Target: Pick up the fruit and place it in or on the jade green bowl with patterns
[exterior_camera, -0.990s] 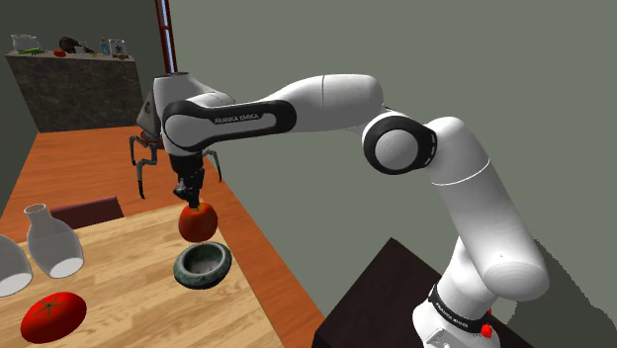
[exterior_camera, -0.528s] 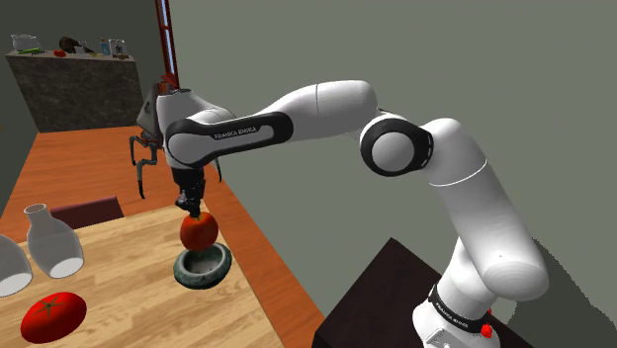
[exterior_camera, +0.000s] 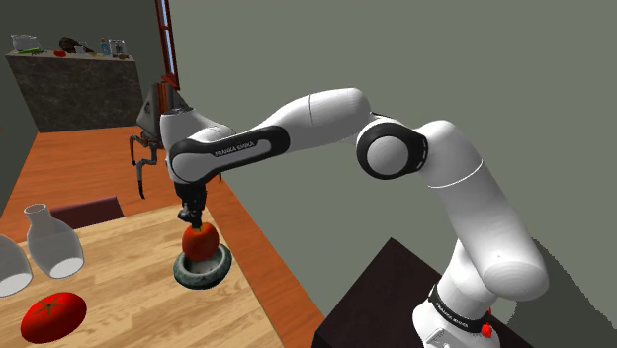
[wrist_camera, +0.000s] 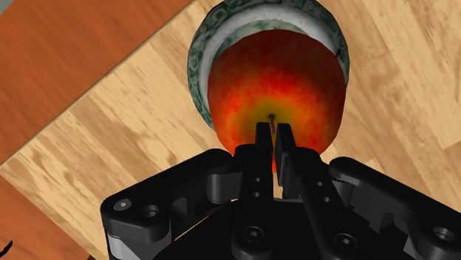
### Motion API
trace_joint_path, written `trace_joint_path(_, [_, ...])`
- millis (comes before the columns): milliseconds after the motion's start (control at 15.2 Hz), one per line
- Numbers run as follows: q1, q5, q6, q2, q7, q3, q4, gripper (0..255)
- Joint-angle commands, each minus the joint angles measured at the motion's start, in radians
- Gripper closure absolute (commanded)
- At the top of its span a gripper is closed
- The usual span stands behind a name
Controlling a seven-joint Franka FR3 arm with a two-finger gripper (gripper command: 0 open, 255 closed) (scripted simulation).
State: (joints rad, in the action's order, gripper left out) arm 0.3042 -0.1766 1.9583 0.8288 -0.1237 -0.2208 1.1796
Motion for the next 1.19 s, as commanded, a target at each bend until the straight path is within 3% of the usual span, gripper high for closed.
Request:
trace_joint_path(0, [0.0, -0.002, 0.021, 0.01, 0.002, 0.002, 0.011, 255])
trace_joint_path(726, [0.001, -0.006, 0.057, 0.034, 0.004, 0.005, 0.023, 255])
trace_joint_path(792, [0.001, -0.006, 0.057, 0.034, 0.004, 0.005, 0.023, 0])
trace_joint_path(1122, [0.001, -0.006, 0.057, 0.034, 0.004, 0.005, 0.023, 0])
